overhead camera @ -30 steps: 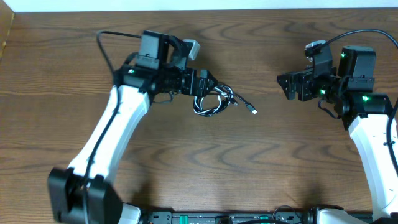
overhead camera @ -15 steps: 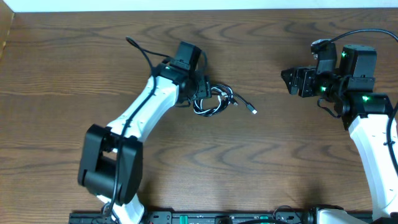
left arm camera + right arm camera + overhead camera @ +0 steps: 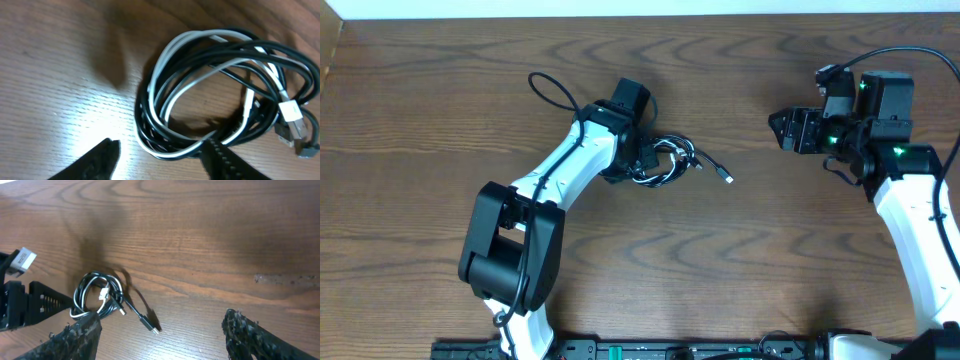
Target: Untangle cables
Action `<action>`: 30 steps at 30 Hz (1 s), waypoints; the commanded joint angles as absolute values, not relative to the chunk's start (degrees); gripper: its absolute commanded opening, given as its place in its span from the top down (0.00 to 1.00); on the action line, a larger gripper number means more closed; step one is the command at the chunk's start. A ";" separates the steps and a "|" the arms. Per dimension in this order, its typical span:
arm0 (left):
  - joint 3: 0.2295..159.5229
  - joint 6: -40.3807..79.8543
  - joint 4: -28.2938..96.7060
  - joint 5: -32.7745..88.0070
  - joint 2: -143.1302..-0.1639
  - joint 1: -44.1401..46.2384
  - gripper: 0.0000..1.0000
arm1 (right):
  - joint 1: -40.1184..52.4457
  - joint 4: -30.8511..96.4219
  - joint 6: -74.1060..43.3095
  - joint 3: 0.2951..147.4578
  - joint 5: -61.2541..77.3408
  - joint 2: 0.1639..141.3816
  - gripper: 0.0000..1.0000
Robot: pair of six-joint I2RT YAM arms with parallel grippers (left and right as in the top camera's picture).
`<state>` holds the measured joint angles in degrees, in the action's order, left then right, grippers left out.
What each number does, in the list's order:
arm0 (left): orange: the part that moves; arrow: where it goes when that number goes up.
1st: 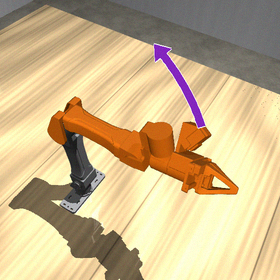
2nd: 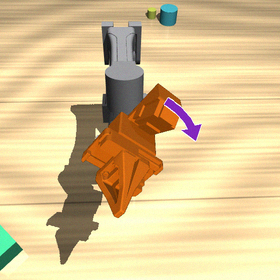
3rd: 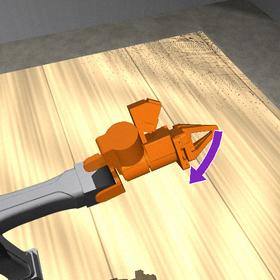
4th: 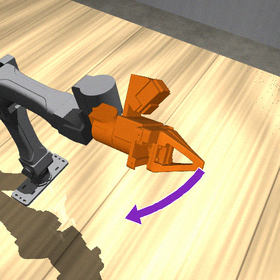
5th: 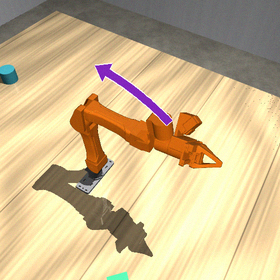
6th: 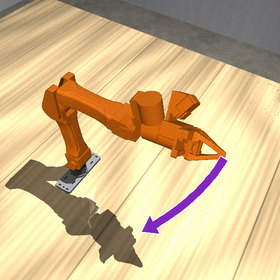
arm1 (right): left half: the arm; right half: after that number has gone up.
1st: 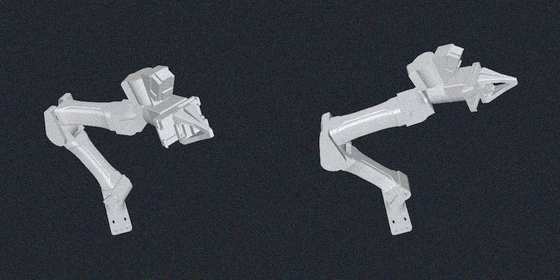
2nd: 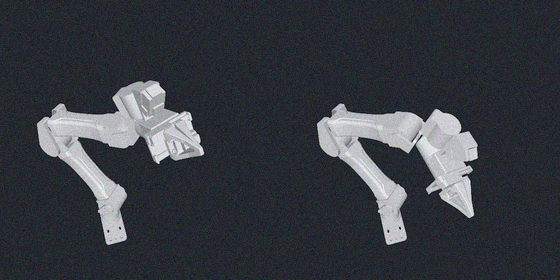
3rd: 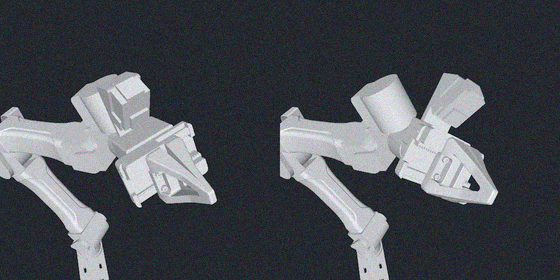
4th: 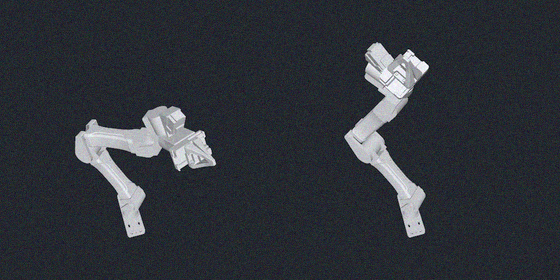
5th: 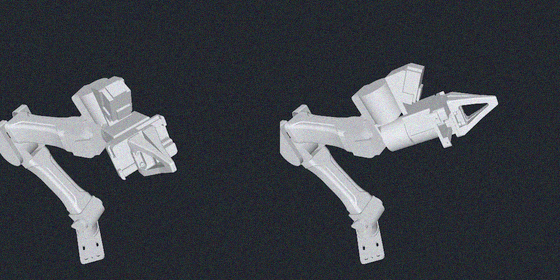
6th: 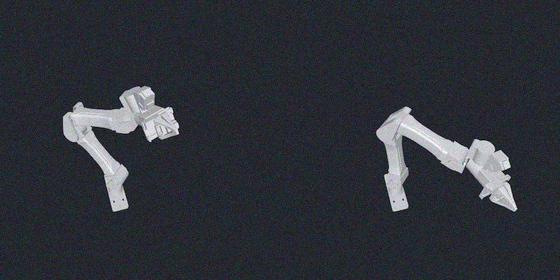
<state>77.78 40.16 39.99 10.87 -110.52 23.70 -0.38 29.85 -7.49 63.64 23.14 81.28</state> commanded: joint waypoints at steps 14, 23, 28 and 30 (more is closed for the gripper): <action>73.78 57.06 37.93 12.64 -111.24 26.13 0.50 | 0.91 30.30 -9.41 64.79 23.00 83.81 0.24; 71.55 59.09 34.83 12.36 -111.24 26.13 0.50 | 1.48 30.92 -9.41 64.77 22.98 83.81 0.24; 70.65 59.27 34.81 11.09 -111.50 26.13 0.57 | 1.61 30.87 -9.41 64.77 23.00 83.83 0.24; 70.13 59.27 34.81 10.87 -111.59 26.13 0.59 | 1.63 30.98 -9.43 64.77 23.03 83.83 0.24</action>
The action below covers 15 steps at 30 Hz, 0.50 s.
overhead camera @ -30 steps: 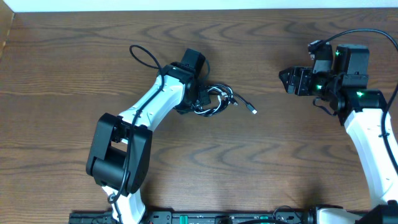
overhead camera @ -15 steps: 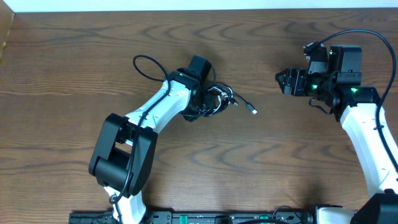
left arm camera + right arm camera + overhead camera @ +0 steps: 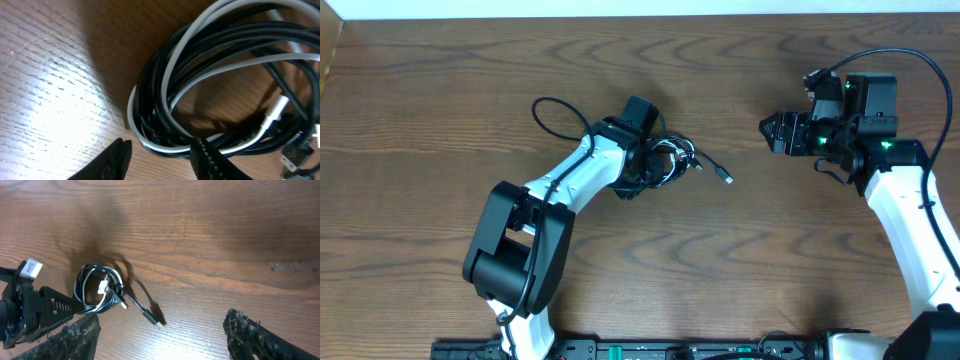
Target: Untangle cables
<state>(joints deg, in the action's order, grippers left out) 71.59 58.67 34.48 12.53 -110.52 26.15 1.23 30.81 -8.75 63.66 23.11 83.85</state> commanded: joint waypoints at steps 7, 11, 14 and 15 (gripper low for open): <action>69.43 59.24 35.00 6.02 -111.61 26.11 0.60 | 1.61 31.11 -9.43 64.75 23.03 83.92 0.23; 69.43 59.24 34.59 3.62 -111.68 26.13 0.60 | 1.61 31.07 -9.41 64.75 23.00 83.92 0.22; 69.14 59.24 33.56 3.36 -111.90 26.13 0.60 | 1.61 30.89 -9.41 64.75 22.98 83.92 0.22; 68.93 59.24 33.21 3.36 -112.03 26.13 0.63 | 1.61 30.87 -9.41 64.75 22.96 83.92 0.21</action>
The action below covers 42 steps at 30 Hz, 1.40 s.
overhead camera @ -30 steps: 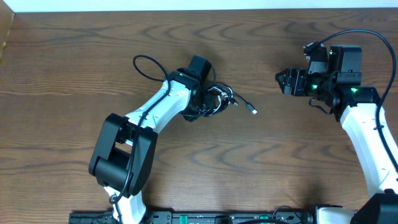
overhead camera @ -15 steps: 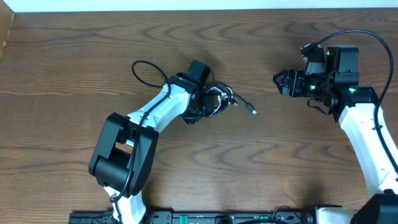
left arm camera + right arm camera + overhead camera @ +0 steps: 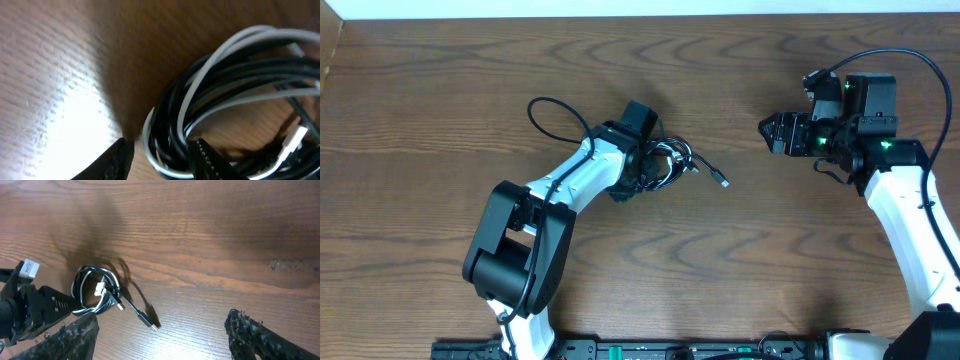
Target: Untangle cables
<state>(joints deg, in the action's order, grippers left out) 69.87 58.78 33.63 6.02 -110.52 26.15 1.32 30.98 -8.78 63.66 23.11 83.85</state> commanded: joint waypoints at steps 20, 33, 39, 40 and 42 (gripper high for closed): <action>69.63 22.09 16.67 19.51 -105.14 26.13 0.93 | 2.92 28.88 -9.37 64.75 23.14 83.94 0.20; 69.63 21.43 16.19 24.36 -92.07 26.00 0.93 | 9.30 24.16 -3.57 64.75 28.99 87.99 0.18; 69.63 26.81 16.03 28.53 -91.61 25.52 0.93 | 10.48 22.11 -4.27 64.75 29.12 92.77 0.17; 69.63 27.42 15.77 29.93 -91.59 25.17 0.92 | 10.57 21.56 -4.38 64.75 29.28 93.80 0.17; 69.63 28.27 14.76 33.39 -91.59 24.36 0.92 | 10.59 20.93 -4.84 64.75 29.28 95.44 0.17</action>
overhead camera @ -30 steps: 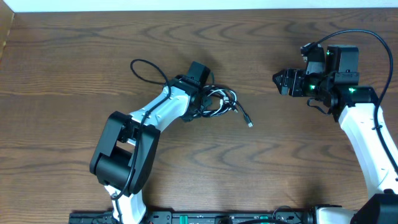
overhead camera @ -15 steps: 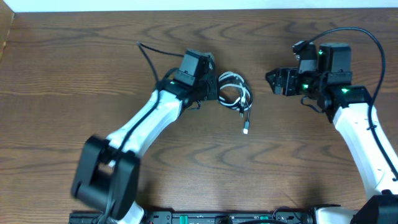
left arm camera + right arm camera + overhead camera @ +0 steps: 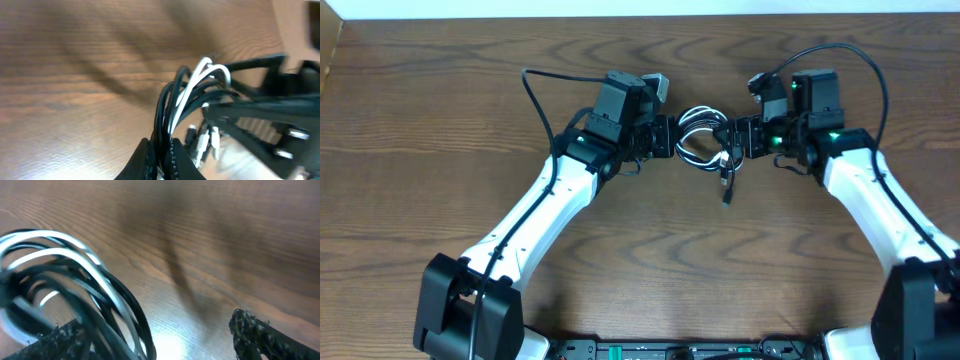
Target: Untangle cables
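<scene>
A tangled bundle of black and white cables (image 3: 699,139) hangs off the wooden table between the two arms. My left gripper (image 3: 667,138) is shut on the bundle's left side; in the left wrist view its fingertips (image 3: 150,155) pinch the black strands, and the loops (image 3: 192,87) rise away from them. One black plug end (image 3: 727,188) dangles below the bundle. My right gripper (image 3: 742,139) stands open just to the right of it. In the right wrist view the loops (image 3: 85,282) fill the left side next to one finger (image 3: 67,340); the other finger (image 3: 255,332) is apart from them.
The left arm's own black lead (image 3: 534,92) arcs over the table at the back left, and the right arm's lead (image 3: 840,52) arcs behind its wrist. The table's far edge (image 3: 640,15) runs along the top, with a white strip beyond.
The left gripper was nearly shut round the bundle lying on the table; now it holds it raised and farther right. The right gripper has moved left from the far right to the bundle.
The bundle lay on the table with the left gripper open over its edge and the right gripper open far to the right. The left jaws then stood narrower round the strands. Now the left gripper holds the bundle up and the right gripper is beside it.
</scene>
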Action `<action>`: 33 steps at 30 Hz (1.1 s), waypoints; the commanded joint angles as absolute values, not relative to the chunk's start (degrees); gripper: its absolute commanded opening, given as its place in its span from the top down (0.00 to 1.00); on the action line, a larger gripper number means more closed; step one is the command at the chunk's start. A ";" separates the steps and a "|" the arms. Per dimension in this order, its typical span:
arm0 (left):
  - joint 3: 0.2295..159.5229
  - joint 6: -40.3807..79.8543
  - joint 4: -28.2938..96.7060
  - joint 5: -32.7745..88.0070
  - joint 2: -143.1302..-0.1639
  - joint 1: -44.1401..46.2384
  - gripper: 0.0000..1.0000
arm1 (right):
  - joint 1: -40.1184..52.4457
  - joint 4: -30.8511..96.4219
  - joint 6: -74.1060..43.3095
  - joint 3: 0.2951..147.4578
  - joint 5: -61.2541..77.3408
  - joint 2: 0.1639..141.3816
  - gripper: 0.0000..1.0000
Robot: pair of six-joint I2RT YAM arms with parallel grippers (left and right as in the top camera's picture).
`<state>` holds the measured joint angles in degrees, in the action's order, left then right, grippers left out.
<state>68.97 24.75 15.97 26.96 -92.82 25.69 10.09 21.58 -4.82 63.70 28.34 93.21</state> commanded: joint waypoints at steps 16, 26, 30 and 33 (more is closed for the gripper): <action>69.89 30.33 4.14 70.85 -91.59 16.78 0.93 | 10.00 20.71 -21.17 64.75 13.17 107.39 0.30; 69.89 30.04 -3.27 69.19 -91.61 12.38 0.93 | 9.78 21.50 -21.15 64.75 13.21 107.61 0.30; 69.87 28.29 2.37 58.26 -91.61 12.80 0.93 | 9.69 21.30 -19.18 64.77 13.98 107.59 0.32; 69.87 27.46 8.54 46.59 -91.61 15.03 0.93 | 9.69 21.30 -18.72 64.77 14.13 107.59 0.34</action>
<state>68.93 29.71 5.72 59.79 -92.73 13.19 9.98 21.37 -19.97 64.60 14.11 107.33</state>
